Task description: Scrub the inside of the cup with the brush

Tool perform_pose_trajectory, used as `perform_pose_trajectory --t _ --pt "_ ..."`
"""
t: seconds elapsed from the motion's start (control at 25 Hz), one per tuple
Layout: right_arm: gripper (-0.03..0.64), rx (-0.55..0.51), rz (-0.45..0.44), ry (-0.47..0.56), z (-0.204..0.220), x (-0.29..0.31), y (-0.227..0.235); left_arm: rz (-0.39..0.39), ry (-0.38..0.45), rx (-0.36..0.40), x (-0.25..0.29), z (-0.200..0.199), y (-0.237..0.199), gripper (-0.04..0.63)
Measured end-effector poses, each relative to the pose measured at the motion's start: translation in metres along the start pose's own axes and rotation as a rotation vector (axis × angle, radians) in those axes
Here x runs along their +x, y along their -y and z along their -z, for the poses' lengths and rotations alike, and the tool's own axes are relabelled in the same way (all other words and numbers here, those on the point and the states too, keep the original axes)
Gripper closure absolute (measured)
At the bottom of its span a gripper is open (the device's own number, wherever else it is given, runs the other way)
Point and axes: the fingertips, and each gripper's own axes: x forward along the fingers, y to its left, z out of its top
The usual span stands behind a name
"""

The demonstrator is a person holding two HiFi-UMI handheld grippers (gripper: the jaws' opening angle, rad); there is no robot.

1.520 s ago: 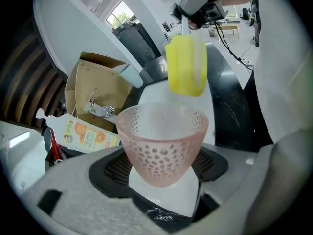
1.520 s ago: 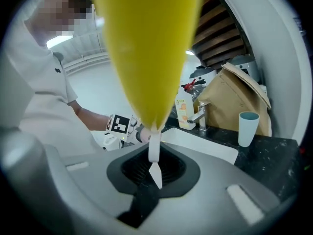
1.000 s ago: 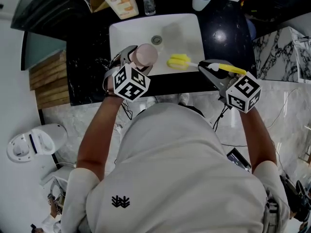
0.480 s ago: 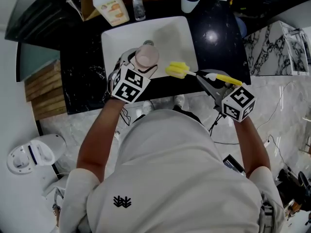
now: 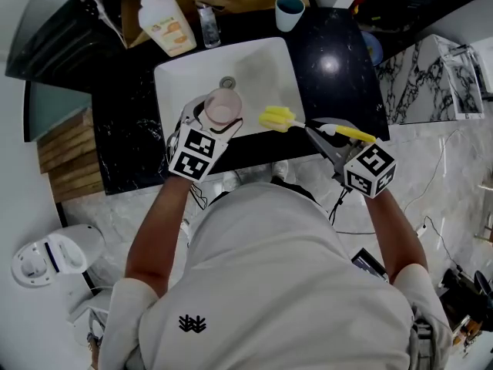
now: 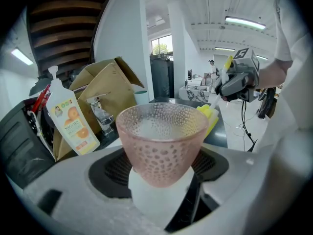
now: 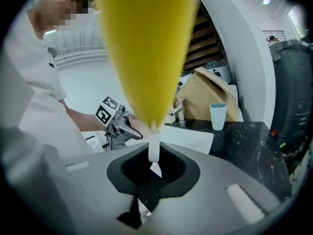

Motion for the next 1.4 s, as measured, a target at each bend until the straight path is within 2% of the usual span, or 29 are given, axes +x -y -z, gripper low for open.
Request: perform_pose_trajectory --t 0.68,1.4 --pt "0.574 -0.044 -0.064 -0.043 -0.01 0.029 0.0 -0.055 0.001 -0.068 -0.02 0.018 -0.021 0.232" --pt "0.574 -0.053 -0.017 -0.053 -0.011 0.036 -0.02 -0.024 0.012 -0.063 -0.036 0.039 -0.025 0.232"
